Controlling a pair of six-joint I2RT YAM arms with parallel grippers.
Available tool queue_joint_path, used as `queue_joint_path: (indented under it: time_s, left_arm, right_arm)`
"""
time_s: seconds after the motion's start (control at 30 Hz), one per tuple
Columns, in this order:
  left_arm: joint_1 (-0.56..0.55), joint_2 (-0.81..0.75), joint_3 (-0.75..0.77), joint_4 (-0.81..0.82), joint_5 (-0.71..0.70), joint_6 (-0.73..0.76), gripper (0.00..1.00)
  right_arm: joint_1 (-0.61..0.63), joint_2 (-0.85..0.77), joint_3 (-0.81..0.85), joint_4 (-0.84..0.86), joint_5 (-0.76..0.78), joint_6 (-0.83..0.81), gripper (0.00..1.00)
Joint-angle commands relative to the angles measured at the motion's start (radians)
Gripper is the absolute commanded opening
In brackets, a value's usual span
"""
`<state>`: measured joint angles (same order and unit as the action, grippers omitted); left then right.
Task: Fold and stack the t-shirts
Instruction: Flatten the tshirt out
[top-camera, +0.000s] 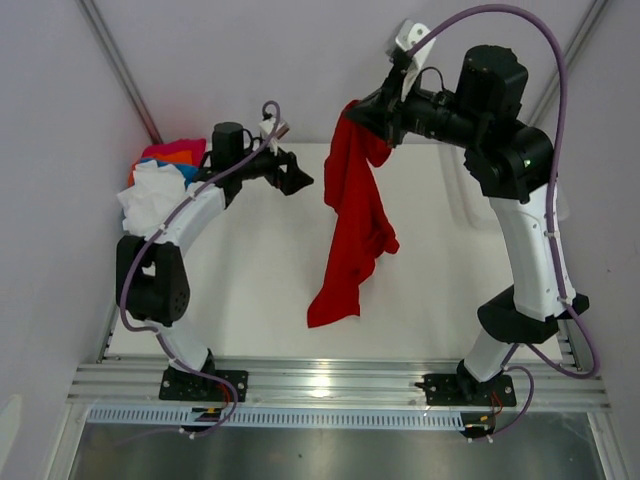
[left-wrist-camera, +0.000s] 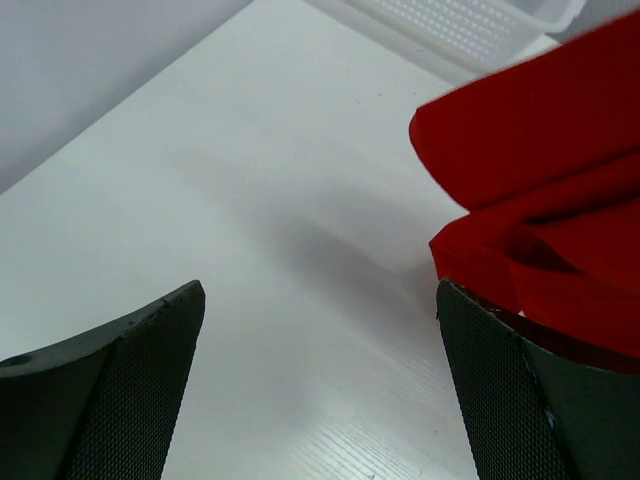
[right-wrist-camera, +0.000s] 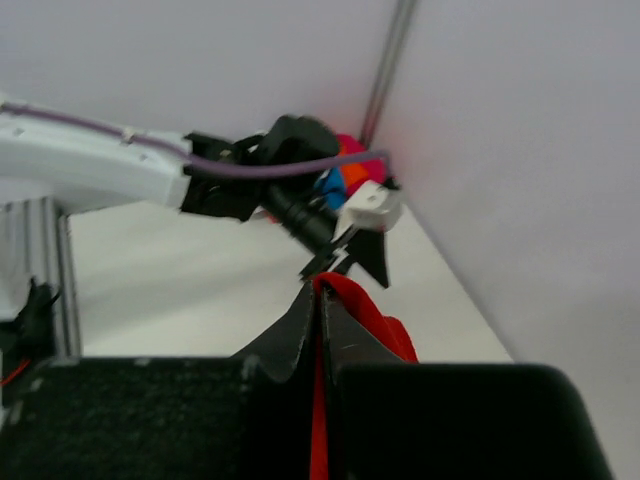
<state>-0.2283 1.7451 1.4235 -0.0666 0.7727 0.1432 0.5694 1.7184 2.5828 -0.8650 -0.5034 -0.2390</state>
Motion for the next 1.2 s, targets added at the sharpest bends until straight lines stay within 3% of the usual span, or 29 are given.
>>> queue_joint_path:
  time_s: [0.0, 0.07, 0.2, 0.33, 0.5, 0.53, 0.63, 0.9, 1.07, 1.1, 1.17]
  left_arm:
    - [0.063, -0.079, 0.014, 0.054, -0.016, -0.089, 0.99]
    - [0.082, -0.076, 0.037, 0.021, 0.003, -0.058, 0.99]
    - [0.083, -0.047, 0.069, -0.097, 0.231, 0.029, 0.99]
    - [0.083, 0.016, 0.129, -0.208, 0.401, 0.128, 0.99]
    - [0.083, 0.112, 0.294, -0.578, 0.574, 0.338, 0.99]
    - [0.083, 0.146, 0.375, -0.658, 0.612, 0.446, 0.99]
    - [0.084, 0.183, 0.477, -0.936, 0.613, 0.627, 0.99]
    - [0.106, 0.159, 0.477, -1.505, 0.62, 1.163, 0.99]
    - [0.106, 0.077, 0.35, -1.442, 0.551, 1.092, 0.99]
    - [0.106, 0.024, 0.281, -1.368, 0.521, 0.928, 0.99]
    - [0.1, -0.065, 0.128, -1.022, 0.472, 0.712, 0.99]
  right_arm:
    - [0.055, -0.013, -0.007, -0.063, -0.208, -0.074, 0.0]
    - [0.086, -0.011, -0.021, -0.129, -0.245, -0.14, 0.0]
    - [0.185, -0.006, -0.032, -0.303, -0.319, -0.278, 0.0]
    - [0.198, -0.019, -0.039, -0.385, -0.357, -0.356, 0.0]
    - [0.193, -0.04, -0.001, -0.489, -0.371, -0.427, 0.0]
    - [0.19, -0.042, 0.02, -0.499, -0.356, -0.43, 0.0]
    - [0.169, -0.065, 0.036, -0.485, -0.313, -0.412, 0.0]
    - [-0.008, -0.085, 0.025, -0.37, -0.331, -0.327, 0.0]
    - [-0.02, -0.072, 0.022, -0.345, -0.294, -0.313, 0.0]
    - [-0.029, -0.069, 0.019, -0.329, -0.282, -0.309, 0.0]
    - [-0.039, -0.065, 0.011, -0.309, -0.273, -0.289, 0.0]
